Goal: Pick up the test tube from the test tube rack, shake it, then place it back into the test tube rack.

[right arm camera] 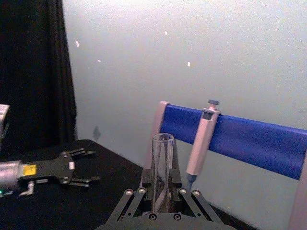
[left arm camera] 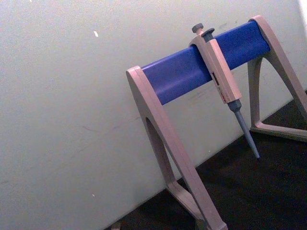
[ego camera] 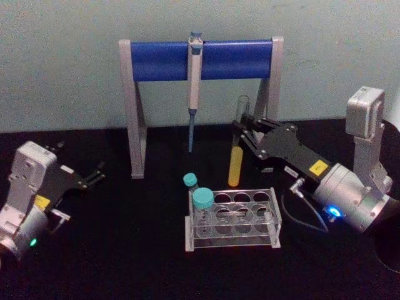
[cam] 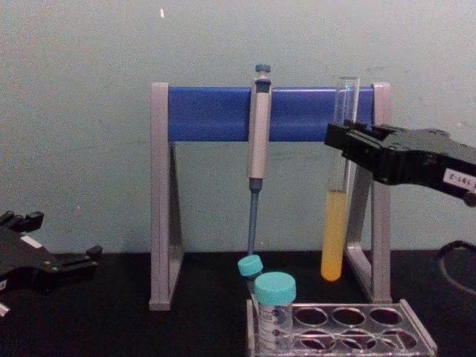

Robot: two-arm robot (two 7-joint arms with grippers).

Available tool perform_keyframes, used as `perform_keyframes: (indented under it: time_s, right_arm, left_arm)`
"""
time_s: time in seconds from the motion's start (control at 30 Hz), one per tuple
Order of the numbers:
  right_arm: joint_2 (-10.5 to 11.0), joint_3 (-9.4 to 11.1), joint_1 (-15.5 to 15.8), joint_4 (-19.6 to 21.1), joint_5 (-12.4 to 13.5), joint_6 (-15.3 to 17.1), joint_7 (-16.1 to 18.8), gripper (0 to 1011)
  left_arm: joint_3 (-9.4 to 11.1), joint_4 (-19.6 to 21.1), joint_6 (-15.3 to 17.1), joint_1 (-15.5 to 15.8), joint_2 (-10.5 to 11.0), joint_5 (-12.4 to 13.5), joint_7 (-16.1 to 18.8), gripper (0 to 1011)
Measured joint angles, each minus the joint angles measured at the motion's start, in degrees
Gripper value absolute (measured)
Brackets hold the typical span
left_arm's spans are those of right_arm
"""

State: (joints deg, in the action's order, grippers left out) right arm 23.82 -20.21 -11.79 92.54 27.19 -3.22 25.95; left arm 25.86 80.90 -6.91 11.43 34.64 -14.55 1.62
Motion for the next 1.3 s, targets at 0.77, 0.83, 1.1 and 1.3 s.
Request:
perform_keyframes:
  time_s: [0.77, 0.83, 1.1, 1.3]
  right_arm:
    - [4.16, -1.98, 2.23, -1.09, 4.99, -5.03, 9.17, 229]
    - [4.14, -2.17, 2.08, -1.64, 5.07, -5.3, 9.26, 229]
    - [3.57, -2.88, 1.36, -3.49, 5.23, -5.94, 9.33, 229]
    - [2.98, -3.37, 0.71, -4.79, 5.07, -6.27, 9.33, 229]
  left_arm:
    - [0.0, 0.0, 0.0, 0.0, 0.0, 0.0, 0.0, 1001]
    - [0.0, 0.0, 0.0, 0.0, 0.0, 0.0, 0.0, 1001]
    - [0.0, 0.0, 0.0, 0.0, 0.0, 0.0, 0.0, 1001]
    - [0.0, 0.0, 0.0, 0.0, 0.0, 0.0, 0.0, 1001]
